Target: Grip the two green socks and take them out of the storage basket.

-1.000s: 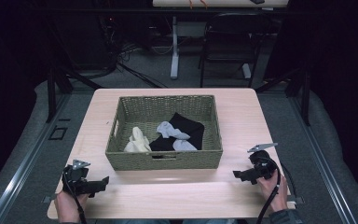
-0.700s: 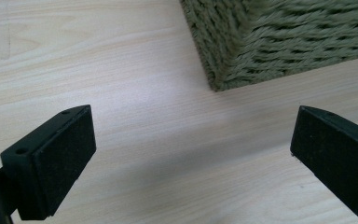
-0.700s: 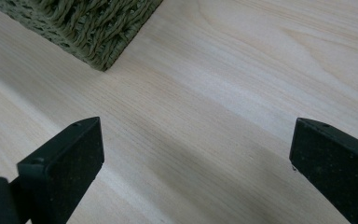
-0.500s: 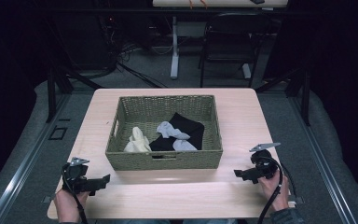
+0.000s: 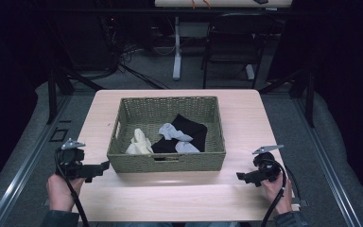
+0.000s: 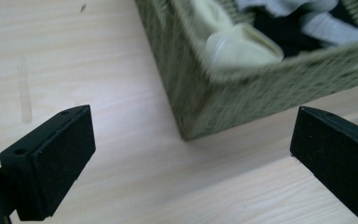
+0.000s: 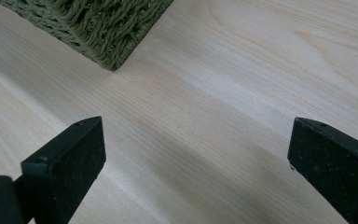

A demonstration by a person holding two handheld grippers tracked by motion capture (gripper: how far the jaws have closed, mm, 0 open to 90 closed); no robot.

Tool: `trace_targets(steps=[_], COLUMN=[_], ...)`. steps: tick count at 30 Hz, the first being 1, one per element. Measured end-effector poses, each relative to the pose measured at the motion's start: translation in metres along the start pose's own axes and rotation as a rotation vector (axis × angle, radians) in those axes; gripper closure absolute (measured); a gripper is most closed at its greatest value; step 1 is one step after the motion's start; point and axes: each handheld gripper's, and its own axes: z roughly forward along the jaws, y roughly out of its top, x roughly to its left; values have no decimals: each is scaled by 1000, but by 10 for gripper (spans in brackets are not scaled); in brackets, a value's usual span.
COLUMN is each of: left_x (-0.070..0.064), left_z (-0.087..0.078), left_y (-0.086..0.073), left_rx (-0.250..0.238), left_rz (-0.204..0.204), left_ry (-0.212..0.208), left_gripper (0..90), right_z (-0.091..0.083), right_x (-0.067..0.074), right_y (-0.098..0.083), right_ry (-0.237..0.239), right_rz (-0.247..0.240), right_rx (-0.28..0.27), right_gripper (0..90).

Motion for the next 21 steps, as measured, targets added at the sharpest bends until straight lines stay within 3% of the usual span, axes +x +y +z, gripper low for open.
trace_targets(steps=[6,11,21], left_x=[-11,-20,-38], left_z=[-4,4,35], left_y=[38,67,99], left_rx=[11,41,125], left_rz=[73,119,185], left_ry=[-30,-55,-86], left_gripper=[7,17,68], right_z=[-2,-2,-1], right_x=[-1,-1,-1], right_y=[-2,-2,-2], right_ry=[3,4,8], right_rz=[13,15,14], right_rx=[-8,-6,-3], right_gripper=[34,35,38])
